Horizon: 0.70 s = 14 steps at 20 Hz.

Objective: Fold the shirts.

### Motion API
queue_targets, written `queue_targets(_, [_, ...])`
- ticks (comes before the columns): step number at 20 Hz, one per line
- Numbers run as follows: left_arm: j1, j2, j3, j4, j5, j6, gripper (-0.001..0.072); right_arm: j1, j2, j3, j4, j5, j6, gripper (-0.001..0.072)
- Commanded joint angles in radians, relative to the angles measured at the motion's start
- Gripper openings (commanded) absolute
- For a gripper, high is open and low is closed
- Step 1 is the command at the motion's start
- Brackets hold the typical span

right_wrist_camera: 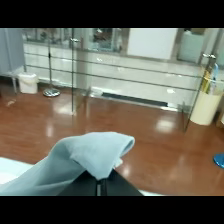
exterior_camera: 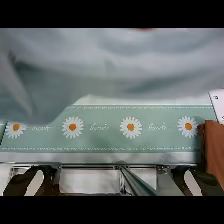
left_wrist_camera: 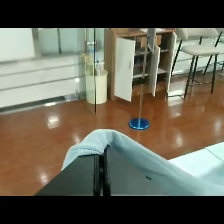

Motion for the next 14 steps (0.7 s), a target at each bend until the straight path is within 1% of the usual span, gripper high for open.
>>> queue_targets(1, [-0.142, 0.074, -0.043, 0.269, -0.037, -0.036, 0.0016, 0.001, 0.05, -0.037, -0.085, 0.118, 0.051, 0.0018])
queue_targets(2, [-0.175, 0.07, -0.08, 0.307, -0.06, -0.042, 0.0016, 0.001, 0.05, -0.076, -0.068, 0.125, 0.055, 0.0018])
queue_targets(4, [-0.194, 0.062, -0.203, 0.341, -0.073, -0.041, 0.0016, 0.001, 0.05, -0.206, -0.007, 0.121, 0.052, 0.0018])
queue_targets(6, [-0.193, 0.037, -0.354, 0.357, -0.063, -0.041, 0.0016, 0.001, 0.05, -0.396, 0.057, 0.086, 0.034, 0.0018])
queue_targets(8, [-0.193, -0.031, -0.49, 0.357, -0.002, -0.04, 0.0016, 0.001, 0.038, -0.592, 0.108, -0.011, 0.006, 0.0018])
queue_targets(10, [-0.193, -0.142, -0.581, 0.356, 0.087, -0.051, 0.0016, 0.001, -0.017, -0.761, 0.149, -0.11, -0.03, 0.0018])
queue_targets(12, [-0.193, -0.293, -0.606, 0.354, 0.162, -0.083, 0.0016, 0.001, -0.128, -0.857, 0.193, -0.203, -0.08, 0.0018])
queue_targets(14, [-0.193, -0.454, -0.593, 0.314, 0.246, -0.083, 0.0016, 0.006, -0.286, -0.868, 0.239, -0.279, -0.127, 0.0018])
